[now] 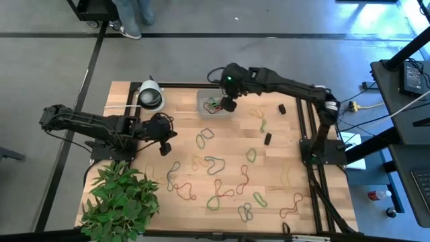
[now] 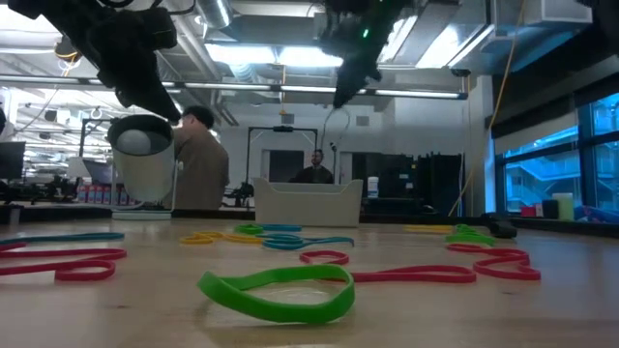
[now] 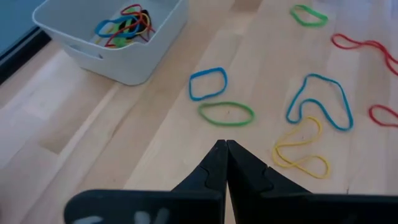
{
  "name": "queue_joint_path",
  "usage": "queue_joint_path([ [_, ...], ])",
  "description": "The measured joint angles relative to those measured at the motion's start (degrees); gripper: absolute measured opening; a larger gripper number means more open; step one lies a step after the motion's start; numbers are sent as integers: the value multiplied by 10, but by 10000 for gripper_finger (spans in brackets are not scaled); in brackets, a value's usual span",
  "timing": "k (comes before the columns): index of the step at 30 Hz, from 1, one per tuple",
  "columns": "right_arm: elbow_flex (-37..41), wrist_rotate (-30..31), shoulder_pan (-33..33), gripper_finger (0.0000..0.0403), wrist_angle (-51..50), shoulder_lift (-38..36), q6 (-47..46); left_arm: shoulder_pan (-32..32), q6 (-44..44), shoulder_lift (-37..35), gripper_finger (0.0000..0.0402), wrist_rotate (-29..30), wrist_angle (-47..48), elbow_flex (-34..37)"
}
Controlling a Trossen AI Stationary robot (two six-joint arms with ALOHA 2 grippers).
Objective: Pick and place rubber bands into bin
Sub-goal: Put the blue rubber band into the white bin
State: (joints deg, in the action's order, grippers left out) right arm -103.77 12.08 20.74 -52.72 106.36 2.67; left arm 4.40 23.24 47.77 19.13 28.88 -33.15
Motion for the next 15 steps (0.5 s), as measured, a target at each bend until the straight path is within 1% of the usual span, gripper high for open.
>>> queue_joint_path([
  [5,0,-4,26,0,27,59,17,0,27,0,1,14,0,0],
  [10,0,-64,43,0,59,115,23,0,49,0,1,25,8,0],
  [15,0,-68,46,0,58,162,24,0,67,0,1,25,12,0],
])
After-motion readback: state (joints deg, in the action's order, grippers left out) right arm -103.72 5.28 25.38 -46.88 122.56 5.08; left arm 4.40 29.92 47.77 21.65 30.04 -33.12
